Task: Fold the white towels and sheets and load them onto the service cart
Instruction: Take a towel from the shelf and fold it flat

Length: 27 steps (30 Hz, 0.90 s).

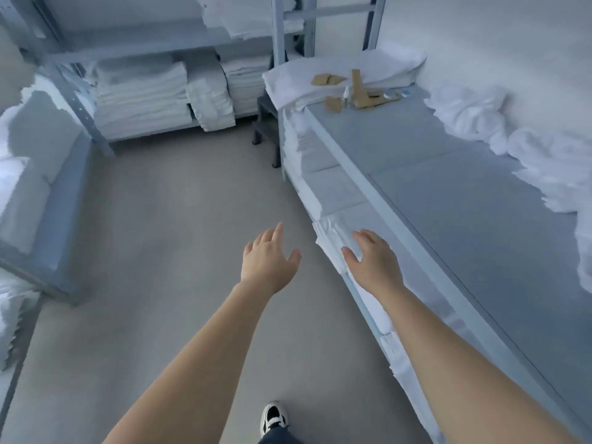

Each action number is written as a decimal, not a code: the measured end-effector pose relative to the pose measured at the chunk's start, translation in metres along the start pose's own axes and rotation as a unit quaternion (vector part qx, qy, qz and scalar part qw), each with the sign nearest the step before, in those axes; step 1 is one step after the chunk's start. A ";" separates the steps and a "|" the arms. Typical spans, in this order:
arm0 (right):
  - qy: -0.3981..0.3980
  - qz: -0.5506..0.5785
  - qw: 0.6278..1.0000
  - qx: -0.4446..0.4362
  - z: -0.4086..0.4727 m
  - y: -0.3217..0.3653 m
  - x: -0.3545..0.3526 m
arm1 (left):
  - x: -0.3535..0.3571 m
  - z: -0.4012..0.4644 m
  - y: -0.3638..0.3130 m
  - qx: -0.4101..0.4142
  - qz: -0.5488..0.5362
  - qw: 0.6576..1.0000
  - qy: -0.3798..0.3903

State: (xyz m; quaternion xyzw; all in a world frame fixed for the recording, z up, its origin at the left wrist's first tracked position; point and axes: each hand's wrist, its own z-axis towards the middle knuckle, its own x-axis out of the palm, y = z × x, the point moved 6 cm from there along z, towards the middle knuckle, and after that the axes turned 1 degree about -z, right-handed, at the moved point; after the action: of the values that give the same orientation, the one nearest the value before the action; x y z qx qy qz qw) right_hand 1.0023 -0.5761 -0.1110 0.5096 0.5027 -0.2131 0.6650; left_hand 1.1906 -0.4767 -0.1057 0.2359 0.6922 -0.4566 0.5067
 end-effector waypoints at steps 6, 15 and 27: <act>-0.058 -0.013 0.994 0.087 0.040 -0.016 -0.024 | -0.008 0.094 -0.035 0.109 0.004 0.994 0.033; -0.150 -0.029 0.965 0.212 0.060 -0.078 -0.063 | 0.026 0.166 -0.139 0.276 0.009 0.958 0.080; -0.208 -0.018 0.918 0.337 0.103 -0.170 -0.094 | 0.082 0.247 -0.260 0.391 0.030 0.912 0.120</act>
State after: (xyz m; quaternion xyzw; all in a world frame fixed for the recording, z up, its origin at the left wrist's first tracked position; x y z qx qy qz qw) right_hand 0.8756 -0.7560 -0.1092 0.6389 0.2606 -0.4827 0.5394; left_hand 1.0751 -0.8259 -0.0957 0.4887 0.5068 -0.6436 0.3001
